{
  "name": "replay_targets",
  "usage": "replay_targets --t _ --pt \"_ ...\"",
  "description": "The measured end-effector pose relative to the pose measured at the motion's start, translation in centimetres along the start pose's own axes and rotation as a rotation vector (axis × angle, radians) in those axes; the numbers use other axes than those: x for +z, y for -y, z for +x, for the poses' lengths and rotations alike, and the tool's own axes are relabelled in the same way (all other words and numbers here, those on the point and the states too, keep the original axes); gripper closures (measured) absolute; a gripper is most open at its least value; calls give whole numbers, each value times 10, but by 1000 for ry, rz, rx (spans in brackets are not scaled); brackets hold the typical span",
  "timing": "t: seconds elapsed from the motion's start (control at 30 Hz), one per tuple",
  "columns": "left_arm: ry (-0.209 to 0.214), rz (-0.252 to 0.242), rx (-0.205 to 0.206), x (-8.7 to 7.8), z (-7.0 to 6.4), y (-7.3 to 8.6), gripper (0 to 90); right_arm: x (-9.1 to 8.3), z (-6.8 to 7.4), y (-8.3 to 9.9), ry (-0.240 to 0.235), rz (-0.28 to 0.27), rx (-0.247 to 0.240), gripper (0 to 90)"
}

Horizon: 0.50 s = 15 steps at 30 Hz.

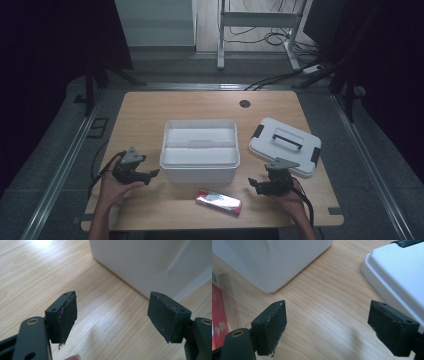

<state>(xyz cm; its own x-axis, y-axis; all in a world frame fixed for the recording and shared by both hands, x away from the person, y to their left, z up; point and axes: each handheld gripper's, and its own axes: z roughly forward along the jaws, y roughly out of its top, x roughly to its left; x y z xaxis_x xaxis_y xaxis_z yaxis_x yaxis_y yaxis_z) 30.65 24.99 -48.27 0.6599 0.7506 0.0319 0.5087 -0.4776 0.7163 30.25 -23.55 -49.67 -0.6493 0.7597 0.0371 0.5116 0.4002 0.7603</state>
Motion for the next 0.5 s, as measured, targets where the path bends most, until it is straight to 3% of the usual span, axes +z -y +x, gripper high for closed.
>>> replay_targets --t 0.17,0.33,0.5 --pt "20 -17 -13 -1 -1 0 241 -10 -9 4 -14 -56 18 169" --pt "20 -25 -15 -3 -2 0 244 -9 -10 5 -25 -54 -1 178" --pt "28 -38 -12 -4 -3 0 244 -8 -8 3 -12 -67 12 196"
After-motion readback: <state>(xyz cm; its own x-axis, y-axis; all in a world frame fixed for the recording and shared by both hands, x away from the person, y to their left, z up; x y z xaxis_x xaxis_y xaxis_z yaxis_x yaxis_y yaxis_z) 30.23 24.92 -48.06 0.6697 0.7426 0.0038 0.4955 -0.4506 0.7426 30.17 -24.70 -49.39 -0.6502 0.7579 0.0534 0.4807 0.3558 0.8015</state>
